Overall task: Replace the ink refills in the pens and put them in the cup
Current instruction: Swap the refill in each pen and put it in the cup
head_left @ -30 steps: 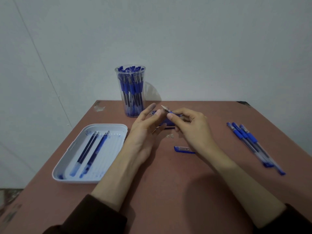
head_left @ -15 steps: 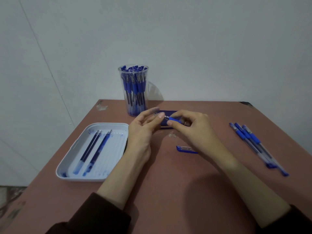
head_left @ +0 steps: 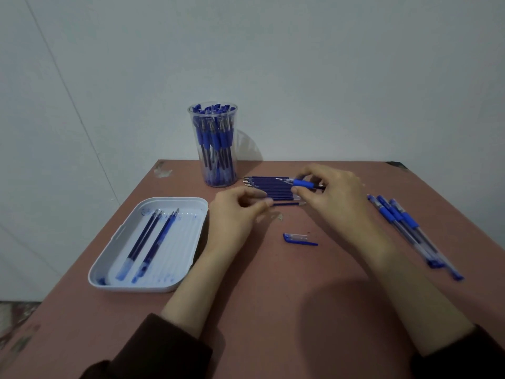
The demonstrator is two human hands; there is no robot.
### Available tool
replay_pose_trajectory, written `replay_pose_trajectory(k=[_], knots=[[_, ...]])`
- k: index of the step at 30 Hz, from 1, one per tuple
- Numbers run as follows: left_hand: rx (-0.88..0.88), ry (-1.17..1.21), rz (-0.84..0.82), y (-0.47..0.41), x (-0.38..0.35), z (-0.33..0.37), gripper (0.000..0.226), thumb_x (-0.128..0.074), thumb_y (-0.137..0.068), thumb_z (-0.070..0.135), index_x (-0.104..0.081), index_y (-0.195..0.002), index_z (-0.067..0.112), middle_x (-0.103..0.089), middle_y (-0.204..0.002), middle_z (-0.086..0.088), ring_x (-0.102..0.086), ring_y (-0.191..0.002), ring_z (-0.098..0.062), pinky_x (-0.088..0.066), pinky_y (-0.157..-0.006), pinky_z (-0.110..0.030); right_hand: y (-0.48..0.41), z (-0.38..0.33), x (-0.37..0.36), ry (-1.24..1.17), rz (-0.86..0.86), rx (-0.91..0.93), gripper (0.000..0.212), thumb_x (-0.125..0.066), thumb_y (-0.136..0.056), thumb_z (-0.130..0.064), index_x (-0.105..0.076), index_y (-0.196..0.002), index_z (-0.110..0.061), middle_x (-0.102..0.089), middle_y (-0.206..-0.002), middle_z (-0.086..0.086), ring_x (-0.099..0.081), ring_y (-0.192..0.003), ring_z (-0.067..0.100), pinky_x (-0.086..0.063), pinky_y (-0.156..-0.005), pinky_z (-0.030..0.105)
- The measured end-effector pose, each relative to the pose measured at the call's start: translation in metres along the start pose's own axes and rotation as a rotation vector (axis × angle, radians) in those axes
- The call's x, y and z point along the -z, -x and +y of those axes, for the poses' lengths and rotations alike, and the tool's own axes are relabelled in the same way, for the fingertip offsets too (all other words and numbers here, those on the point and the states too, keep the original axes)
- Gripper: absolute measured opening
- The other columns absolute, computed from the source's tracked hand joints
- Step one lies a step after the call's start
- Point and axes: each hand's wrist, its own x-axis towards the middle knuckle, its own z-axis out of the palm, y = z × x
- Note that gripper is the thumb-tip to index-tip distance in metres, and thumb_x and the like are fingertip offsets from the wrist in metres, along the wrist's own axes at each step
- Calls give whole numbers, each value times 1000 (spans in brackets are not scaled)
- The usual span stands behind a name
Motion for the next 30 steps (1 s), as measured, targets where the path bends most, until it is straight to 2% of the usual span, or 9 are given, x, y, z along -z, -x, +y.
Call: replay_pose_trajectory(k=[3,6,11,13,16,20,24,27,30], knots=[[-87,-274,-166,6,-2,0,21,-79,-74,14,-72,-93,21,-63,-69,14,-57,-61,7,-40,-62,0,-1,1,0,-14,-15,-40,6,-70,-82,-30,-68,-87,-29,-65,-73,-11,-59,-70,9,-51,-68,35],[-79,-287,-263,6,-1,0,24,-77,-76,10,-71,-97,20,-67,-72,13,-60,-67,11,-41,-66,1,0,1,0,3,-34,-49,7,-70,-83,-32,-68,-89,-29,-65,-74,-12,-58,-71,8,-50,-66,32],[-39,-251,-307,4,0,-1,29,-78,-75,13,-70,-101,24,-70,-81,11,-63,-73,4,-42,-65,0,0,1,-2,-1,-56,-65,8,-70,-82,-33,-68,-89,-29,-63,-73,-12,-57,-70,8,-45,-63,29],[-20,-161,-266,3,-1,0,25,-78,-77,20,-69,-100,26,-70,-85,10,-62,-72,2,-45,-66,-4,1,1,-2,-77,-68,-99,6,-71,-81,-32,-68,-86,-30,-63,-71,-10,-56,-68,8,-45,-62,30],[83,137,-168,1,-1,4,22,-73,-81,22,-71,-103,20,-71,-85,6,-63,-70,6,-44,-61,-5,2,-1,-5,-224,-115,-104,5,-72,-79,-34,-68,-83,-32,-62,-68,-9,-55,-64,10,-50,-64,37],[171,362,-186,-1,-1,6,15,-69,-84,17,-72,-97,11,-70,-81,3,-62,-71,-1,-46,-61,-15,6,-6,-7,-266,-194,-60,6,-72,-78,-37,-68,-83,-35,-63,-70,-9,-55,-65,10,-51,-64,39],[216,469,-111,-4,1,1,5,-68,-85,14,-72,-87,13,-69,-81,-1,-60,-76,-11,-48,-69,-22,4,-1,-3,-227,-183,-76,7,-73,-77,-36,-67,-80,-37,-63,-71,-11,-55,-66,8,-49,-65,35],[257,580,-23,-8,4,1,8,-65,-87,13,-69,-93,8,-69,-88,-8,-62,-79,-13,-51,-66,-17,-3,8,2,-136,-174,-116,10,-72,-78,-30,-64,-78,-36,-61,-71,-16,-52,-67,4,-46,-67,31],[252,679,74,-9,8,4,4,-62,-90,9,-66,-90,8,-68,-82,-6,-63,-72,-9,-52,-64,-16,-6,18,8,-26,-171,-143,16,-68,-79,-23,-61,-76,-36,-59,-68,-19,-51,-67,7,-43,-66,31]])
